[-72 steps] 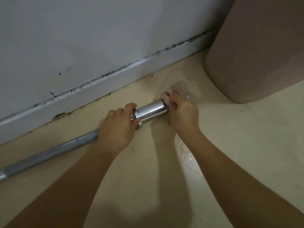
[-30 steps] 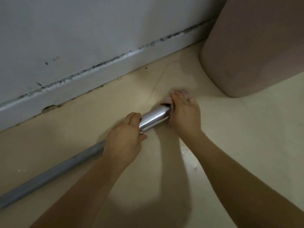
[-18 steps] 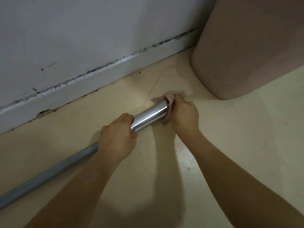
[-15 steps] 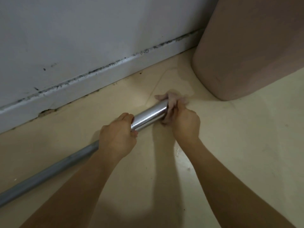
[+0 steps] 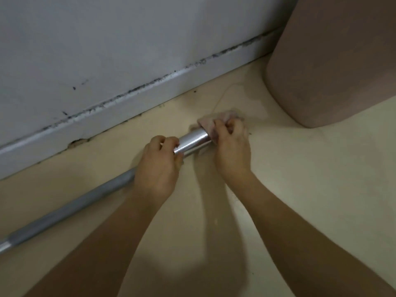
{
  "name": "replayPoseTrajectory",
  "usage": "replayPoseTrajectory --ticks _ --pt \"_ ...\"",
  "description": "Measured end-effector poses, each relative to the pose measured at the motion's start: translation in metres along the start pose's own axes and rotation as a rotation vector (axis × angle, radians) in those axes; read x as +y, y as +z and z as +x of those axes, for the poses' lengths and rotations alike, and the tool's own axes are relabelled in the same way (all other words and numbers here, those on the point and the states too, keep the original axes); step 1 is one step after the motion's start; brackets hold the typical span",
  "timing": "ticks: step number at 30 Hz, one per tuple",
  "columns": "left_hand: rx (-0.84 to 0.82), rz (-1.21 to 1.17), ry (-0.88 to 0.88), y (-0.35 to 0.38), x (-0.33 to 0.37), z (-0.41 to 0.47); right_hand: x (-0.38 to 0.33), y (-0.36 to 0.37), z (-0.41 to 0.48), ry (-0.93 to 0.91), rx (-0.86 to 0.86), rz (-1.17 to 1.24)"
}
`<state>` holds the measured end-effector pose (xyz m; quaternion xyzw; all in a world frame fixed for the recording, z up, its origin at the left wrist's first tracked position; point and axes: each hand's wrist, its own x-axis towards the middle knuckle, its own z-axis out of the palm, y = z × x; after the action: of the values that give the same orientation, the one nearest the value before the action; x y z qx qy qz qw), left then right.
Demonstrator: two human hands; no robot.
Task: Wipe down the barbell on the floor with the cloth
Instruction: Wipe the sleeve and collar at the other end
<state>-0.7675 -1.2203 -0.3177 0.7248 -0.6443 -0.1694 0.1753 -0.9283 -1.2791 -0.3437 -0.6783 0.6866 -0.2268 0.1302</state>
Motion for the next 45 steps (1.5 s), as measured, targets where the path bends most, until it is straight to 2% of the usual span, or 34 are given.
replayPoseTrajectory --ticks 2,4,6,10,13,16,20,21,26,27,30,32,34,36,38,41,43,45 --pt "-0.070 0.030 -0.006 0.004 -0.004 -0.001 -0.020 0.008 -0.024 0.051 -0.129 0.162" --pt "-0.100 0.010 -0.020 0.006 -0.008 0.004 -0.040 0.021 -0.056 -0.140 -0.287 0.055" --pt "-0.097 -0.034 -0.018 0.006 -0.011 0.013 -0.046 0.028 -0.062 -0.228 -0.377 0.023" --pt "-0.140 -0.096 -0.043 0.002 -0.018 0.023 -0.025 0.010 -0.011 -0.205 -0.287 -0.022" --pt "-0.033 -0.085 -0.007 0.000 -0.020 0.021 -0.007 -0.008 0.020 -0.155 -0.183 -0.112" --pt "-0.008 -0.058 0.006 -0.001 -0.019 0.020 -0.021 0.001 0.023 -0.030 -0.169 -0.047" --pt "-0.014 -0.087 -0.019 -0.010 -0.020 0.027 -0.070 0.027 -0.021 -0.245 -0.360 0.059" --pt "-0.037 -0.103 -0.007 -0.013 -0.022 0.028 -0.072 0.021 -0.019 -0.274 -0.359 0.087" --pt "-0.106 -0.116 -0.034 -0.016 -0.028 0.022 -0.063 0.000 0.032 -0.161 -0.274 0.092" --pt "-0.118 -0.108 -0.036 -0.014 -0.027 0.021 -0.067 0.003 0.026 -0.196 -0.284 0.128" --pt "-0.128 -0.130 -0.018 -0.017 -0.025 0.016 -0.071 0.014 -0.019 -0.289 -0.432 0.204" --pt "-0.153 -0.124 0.001 -0.021 -0.021 0.010 -0.057 0.003 -0.034 -0.302 -0.483 0.104" --pt "-0.199 -0.104 -0.017 -0.022 -0.017 0.001 -0.044 -0.009 -0.027 -0.297 -0.465 0.011" --pt "-0.203 -0.098 -0.029 -0.019 -0.019 -0.003 -0.045 -0.008 -0.014 -0.274 -0.350 0.156" --pt "-0.196 -0.119 -0.007 -0.019 -0.020 -0.005 -0.057 0.001 -0.012 -0.353 -0.343 0.246" --pt "-0.197 -0.071 0.001 -0.025 -0.023 -0.013 -0.049 0.010 -0.005 -0.425 -0.445 0.044" --pt "-0.206 0.057 -0.022 -0.027 -0.035 -0.026 -0.033 -0.003 0.011 -0.346 -0.437 -0.030" --pt "-0.209 0.152 -0.001 -0.027 -0.044 -0.039 -0.019 -0.019 0.030 -0.248 -0.357 -0.093"
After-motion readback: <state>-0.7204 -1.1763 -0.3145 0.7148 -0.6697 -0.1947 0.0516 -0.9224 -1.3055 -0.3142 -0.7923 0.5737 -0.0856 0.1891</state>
